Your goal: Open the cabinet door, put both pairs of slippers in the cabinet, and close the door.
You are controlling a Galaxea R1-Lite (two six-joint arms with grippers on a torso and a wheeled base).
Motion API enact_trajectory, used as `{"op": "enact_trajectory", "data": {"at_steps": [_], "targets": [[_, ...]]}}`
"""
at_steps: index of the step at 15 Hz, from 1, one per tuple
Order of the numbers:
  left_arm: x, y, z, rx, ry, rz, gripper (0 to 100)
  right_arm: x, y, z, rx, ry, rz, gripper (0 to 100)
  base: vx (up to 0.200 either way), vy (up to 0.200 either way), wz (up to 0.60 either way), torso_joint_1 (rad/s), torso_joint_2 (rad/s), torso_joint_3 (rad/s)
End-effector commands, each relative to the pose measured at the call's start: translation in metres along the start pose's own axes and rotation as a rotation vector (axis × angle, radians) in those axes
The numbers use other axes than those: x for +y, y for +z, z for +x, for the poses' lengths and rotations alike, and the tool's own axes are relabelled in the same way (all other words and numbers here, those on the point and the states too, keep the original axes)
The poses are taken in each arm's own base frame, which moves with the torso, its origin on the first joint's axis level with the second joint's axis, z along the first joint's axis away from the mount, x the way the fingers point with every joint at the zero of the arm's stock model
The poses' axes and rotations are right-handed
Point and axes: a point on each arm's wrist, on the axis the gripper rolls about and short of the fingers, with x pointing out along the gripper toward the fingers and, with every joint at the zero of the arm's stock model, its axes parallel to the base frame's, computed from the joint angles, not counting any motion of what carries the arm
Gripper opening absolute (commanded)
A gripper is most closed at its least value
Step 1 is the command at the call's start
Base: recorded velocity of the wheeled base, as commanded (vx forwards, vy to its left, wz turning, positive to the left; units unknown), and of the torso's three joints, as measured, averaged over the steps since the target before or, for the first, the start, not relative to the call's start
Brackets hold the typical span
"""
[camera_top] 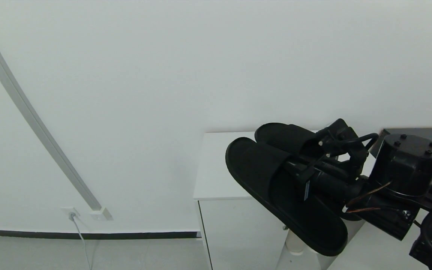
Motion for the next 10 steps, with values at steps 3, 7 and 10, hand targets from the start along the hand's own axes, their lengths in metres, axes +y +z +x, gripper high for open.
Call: {"op": "enact_trajectory", "data": {"at_steps": [3,7,10], "targets": [[0.000,0.000,0.000,-0.002,0.002,-0.002,0,0.000,-0.008,0.006,0.029,0.002,0.003,0,0.000,0.000,0.00,0.000,0.00,0.000],[0.000,0.000,0.000,0.000,0.002,-0.002,0,0.001,-0.015,0.009,0.052,0.004,0.002,0,-0.200,0.000,0.00,0.011,0.00,0.001],[0.000,0.000,0.000,0.000,0.000,-0.002,0,0.001,-0.016,0.009,0.058,0.005,0.002,0,-0.200,0.000,0.00,-0.007,0.00,-0.001]]}}
